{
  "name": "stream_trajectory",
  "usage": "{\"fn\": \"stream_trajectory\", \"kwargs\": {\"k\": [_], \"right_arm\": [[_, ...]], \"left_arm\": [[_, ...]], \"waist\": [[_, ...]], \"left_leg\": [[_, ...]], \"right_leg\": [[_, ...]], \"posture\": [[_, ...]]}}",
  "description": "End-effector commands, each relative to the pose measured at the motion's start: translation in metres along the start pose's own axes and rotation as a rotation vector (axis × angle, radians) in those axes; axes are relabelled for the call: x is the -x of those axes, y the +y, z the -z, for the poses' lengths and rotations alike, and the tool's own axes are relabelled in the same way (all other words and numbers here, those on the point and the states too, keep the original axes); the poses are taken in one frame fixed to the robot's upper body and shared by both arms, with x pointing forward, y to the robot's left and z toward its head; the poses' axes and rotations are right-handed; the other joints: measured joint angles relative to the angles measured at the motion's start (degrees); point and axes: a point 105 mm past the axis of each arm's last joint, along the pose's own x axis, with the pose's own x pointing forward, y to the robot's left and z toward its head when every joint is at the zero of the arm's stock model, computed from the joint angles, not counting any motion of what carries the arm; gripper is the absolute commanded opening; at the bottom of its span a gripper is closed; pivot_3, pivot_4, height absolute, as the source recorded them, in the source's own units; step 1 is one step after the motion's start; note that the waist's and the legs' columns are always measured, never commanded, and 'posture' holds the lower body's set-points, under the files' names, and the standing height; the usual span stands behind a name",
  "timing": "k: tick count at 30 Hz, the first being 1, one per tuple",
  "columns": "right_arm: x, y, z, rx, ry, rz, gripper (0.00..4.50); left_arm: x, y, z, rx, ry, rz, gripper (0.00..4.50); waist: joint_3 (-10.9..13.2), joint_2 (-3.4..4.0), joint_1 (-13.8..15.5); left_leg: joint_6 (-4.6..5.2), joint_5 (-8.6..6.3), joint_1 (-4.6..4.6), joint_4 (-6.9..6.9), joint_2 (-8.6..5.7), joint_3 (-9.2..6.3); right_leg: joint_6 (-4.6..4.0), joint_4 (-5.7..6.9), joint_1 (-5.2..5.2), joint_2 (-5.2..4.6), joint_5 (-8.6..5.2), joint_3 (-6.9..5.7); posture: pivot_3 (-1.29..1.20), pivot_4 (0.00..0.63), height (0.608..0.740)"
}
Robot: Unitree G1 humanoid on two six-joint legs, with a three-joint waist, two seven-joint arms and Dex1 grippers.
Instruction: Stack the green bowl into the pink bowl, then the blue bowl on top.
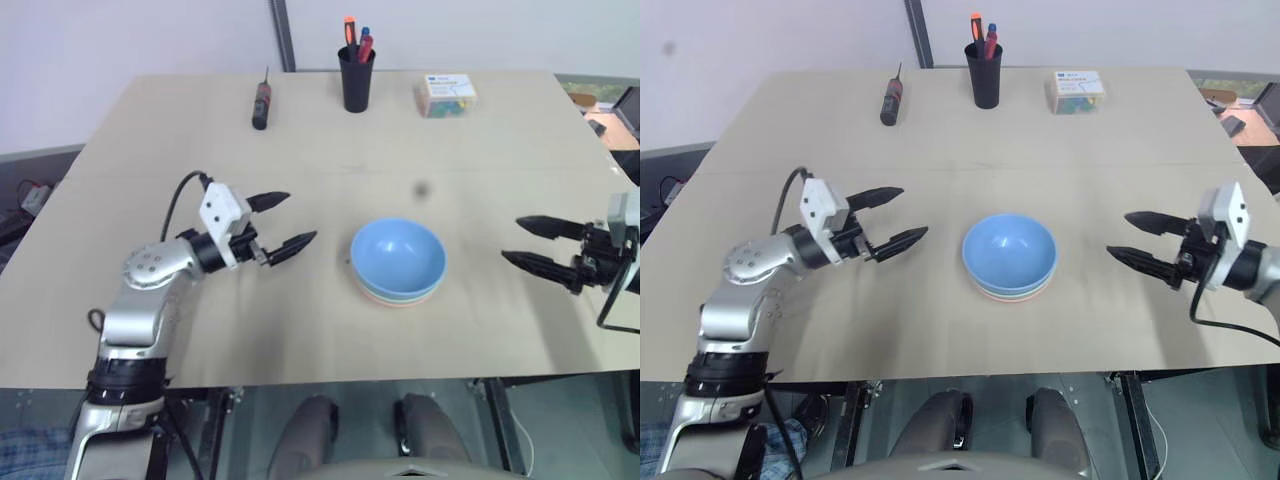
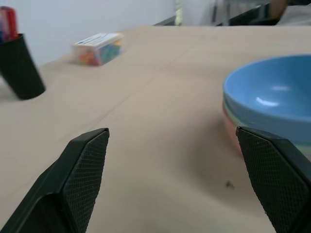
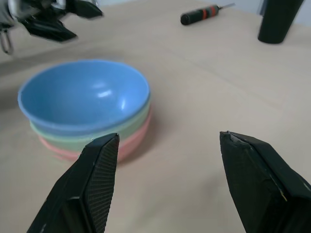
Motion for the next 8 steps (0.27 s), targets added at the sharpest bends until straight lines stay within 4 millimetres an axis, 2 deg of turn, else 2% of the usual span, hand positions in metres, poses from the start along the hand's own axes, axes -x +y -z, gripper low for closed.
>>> {"fn": "stream_trajectory", "kwargs": {"k": [1, 8], "right_arm": [[0.0168, -0.0086, -0.0023, 0.058, 0.010, 0.038, 3.46], [0.0174, -0.0153, 0.0062, 0.057, 0.021, 0.051, 3.46]], "left_arm": [[0.0133, -0.0001, -0.0098, -0.041, -0.020, -0.042, 4.42], [0.0163, -0.0074, -0.0043, -0.059, -0.005, -0.051, 4.42]], "waist": [[0.0, 0.01, 0.0], [0.0, 0.01, 0.2]], "left_leg": [[0.01, 0.00, 0.05, 0.00, 0.01, 0.00], [0.02, -0.01, 0.06, -0.01, 0.01, 0.04]], "right_leg": [[0.00, -0.01, 0.04, 0.00, 0.00, 0.00], [0.00, -0.01, 0.05, 0.00, 0.00, 0.03]], "posture": [[0.00, 0.150, 0.740], [0.00, 0.150, 0.740]]}}
